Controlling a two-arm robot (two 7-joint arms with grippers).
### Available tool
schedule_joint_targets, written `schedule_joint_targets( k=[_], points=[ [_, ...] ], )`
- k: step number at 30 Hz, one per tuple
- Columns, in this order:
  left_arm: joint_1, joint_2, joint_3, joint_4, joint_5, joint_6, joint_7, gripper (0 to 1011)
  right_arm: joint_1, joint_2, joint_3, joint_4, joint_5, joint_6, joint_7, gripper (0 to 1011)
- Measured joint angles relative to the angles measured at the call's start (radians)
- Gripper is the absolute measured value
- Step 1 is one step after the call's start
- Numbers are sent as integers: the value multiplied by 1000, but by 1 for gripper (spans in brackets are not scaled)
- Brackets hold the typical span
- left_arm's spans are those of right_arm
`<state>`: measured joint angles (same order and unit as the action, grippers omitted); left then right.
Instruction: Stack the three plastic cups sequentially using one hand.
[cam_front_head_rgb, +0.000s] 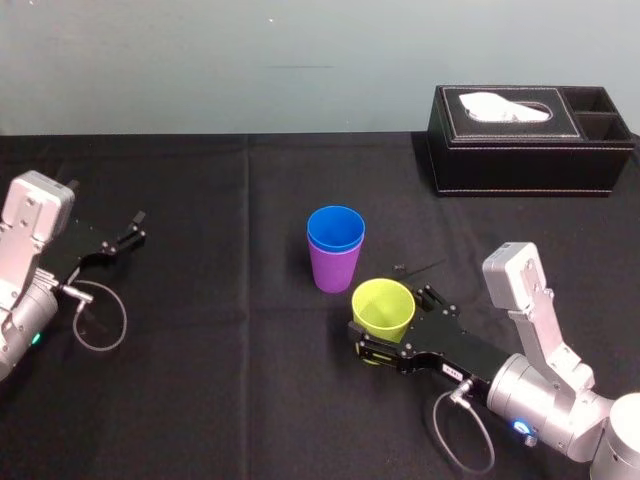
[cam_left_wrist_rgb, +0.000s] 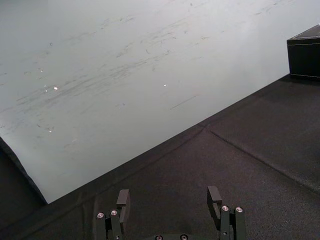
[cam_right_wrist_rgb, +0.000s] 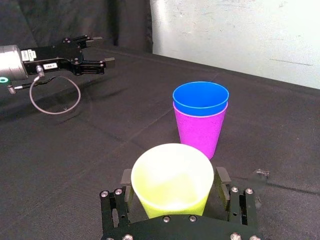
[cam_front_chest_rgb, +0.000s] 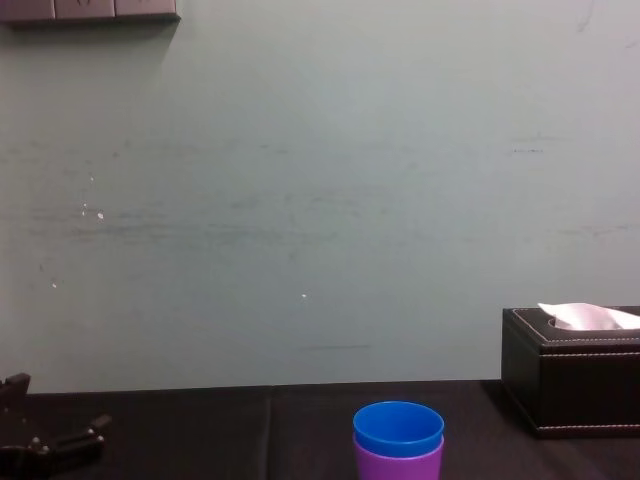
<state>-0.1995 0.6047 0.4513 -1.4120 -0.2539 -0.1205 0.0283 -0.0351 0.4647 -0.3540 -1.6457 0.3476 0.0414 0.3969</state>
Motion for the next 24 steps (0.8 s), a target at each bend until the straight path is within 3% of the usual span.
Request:
schedule_joint_targets(
  k=[8, 13, 24],
  points=[
    [0, 0, 0, 0, 0, 0, 0, 1012, -1, 1, 0, -1, 1, 1, 0, 947],
    [0, 0, 0, 0, 0, 0, 0, 1012, -1, 2, 1, -1, 2, 1, 0, 808],
    [0, 0, 0, 0, 0, 0, 0, 1011, -2, 3, 1, -3, 3, 1, 1, 746]
  ],
)
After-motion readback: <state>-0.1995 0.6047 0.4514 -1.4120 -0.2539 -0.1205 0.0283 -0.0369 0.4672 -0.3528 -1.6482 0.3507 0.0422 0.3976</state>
